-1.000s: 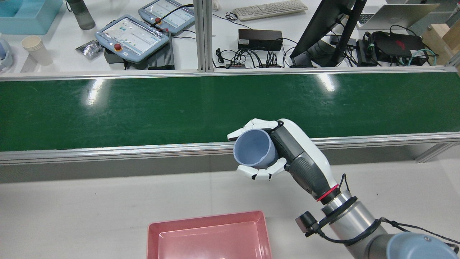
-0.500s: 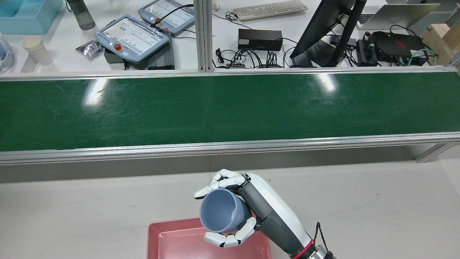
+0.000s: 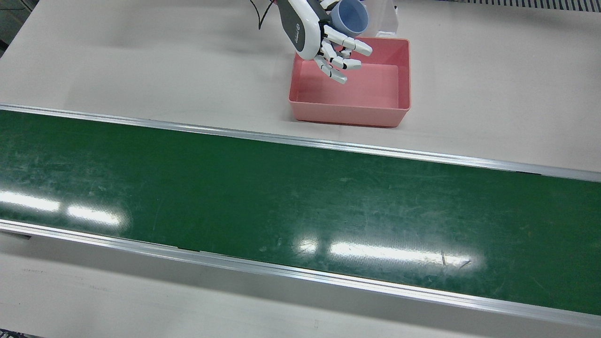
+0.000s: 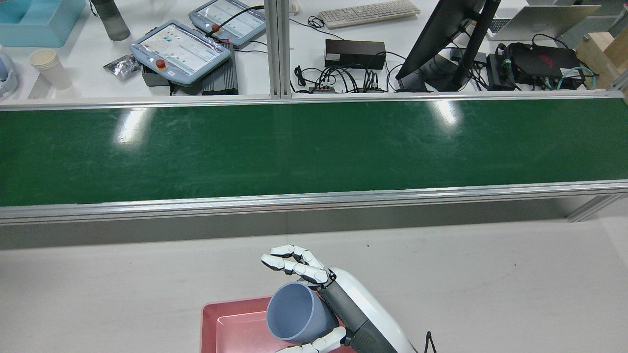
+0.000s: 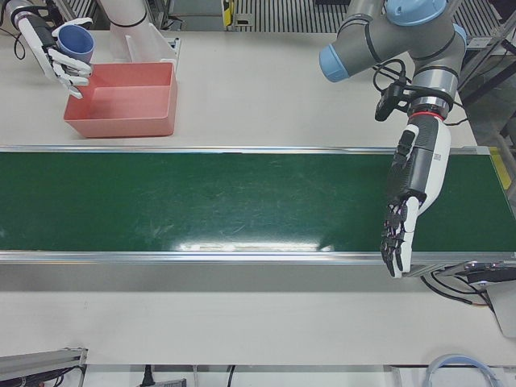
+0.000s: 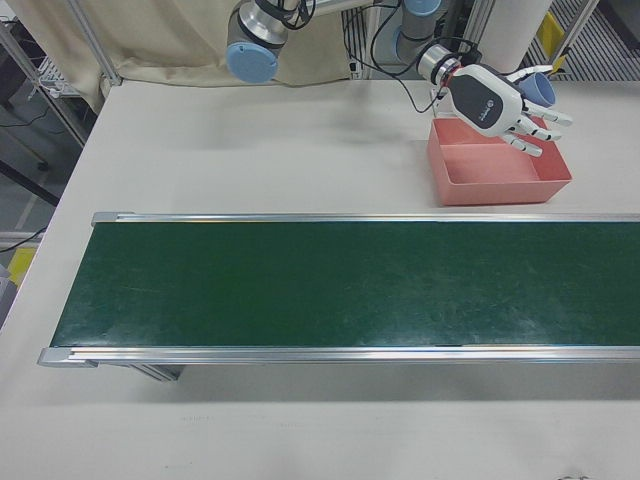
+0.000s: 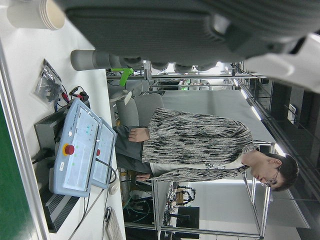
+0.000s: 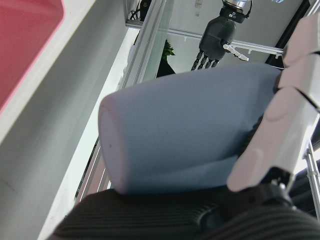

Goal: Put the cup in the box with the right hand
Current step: 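Open the right hand to drop the cup into the tray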

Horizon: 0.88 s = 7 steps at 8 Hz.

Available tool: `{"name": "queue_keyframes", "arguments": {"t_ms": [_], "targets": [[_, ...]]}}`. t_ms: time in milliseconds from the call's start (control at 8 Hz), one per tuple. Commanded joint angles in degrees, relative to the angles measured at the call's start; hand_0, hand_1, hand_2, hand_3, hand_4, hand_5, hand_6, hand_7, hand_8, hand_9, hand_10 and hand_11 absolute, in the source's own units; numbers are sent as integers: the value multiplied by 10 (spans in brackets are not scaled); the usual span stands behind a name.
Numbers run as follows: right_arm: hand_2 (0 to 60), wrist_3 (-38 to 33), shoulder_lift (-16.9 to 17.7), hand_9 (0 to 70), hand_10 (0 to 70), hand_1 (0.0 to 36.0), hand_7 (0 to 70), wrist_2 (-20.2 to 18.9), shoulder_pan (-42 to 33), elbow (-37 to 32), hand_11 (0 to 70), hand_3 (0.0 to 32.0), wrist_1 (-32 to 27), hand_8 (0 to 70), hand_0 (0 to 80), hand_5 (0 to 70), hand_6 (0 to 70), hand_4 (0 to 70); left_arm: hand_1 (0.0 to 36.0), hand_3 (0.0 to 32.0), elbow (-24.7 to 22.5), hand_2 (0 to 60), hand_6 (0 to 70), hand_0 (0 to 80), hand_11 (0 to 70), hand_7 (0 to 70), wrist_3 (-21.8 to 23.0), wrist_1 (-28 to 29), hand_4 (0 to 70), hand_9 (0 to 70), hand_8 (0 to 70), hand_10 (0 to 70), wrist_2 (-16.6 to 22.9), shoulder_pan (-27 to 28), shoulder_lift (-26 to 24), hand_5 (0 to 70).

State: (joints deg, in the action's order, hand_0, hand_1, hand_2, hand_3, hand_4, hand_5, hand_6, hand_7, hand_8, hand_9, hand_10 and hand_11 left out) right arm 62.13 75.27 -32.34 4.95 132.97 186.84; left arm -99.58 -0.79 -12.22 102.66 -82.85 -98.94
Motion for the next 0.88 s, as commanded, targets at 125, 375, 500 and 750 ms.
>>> {"name": "queue_keyframes", "arguments": {"t_ms": [125,375,500,750], "targets": [[0,-42,9,54,0,130,0,-6,-12,0,0,44,-1,50,484,51,0,0,0,0,0,0,0,0,0,0,0,0,0,0,0,0,0,0,0,0],[0,-109,55,64,0,172,0,-10,-55,21,0,62,3,59,503,62,0,0,0,0,0,0,0,0,0,0,0,0,0,0,0,0,0,1,0,0],[0,-167,92,70,0,181,0,-18,-92,32,0,38,5,62,509,65,4,0,0,0,-1,0,0,0,0,0,0,0,0,0,0,0,0,0,0,0],[0,-266,151,80,0,178,21,-73,-191,33,0,0,15,67,521,65,21,0,0,0,-1,0,0,0,0,0,0,0,0,0,0,0,0,0,1,0]]}}
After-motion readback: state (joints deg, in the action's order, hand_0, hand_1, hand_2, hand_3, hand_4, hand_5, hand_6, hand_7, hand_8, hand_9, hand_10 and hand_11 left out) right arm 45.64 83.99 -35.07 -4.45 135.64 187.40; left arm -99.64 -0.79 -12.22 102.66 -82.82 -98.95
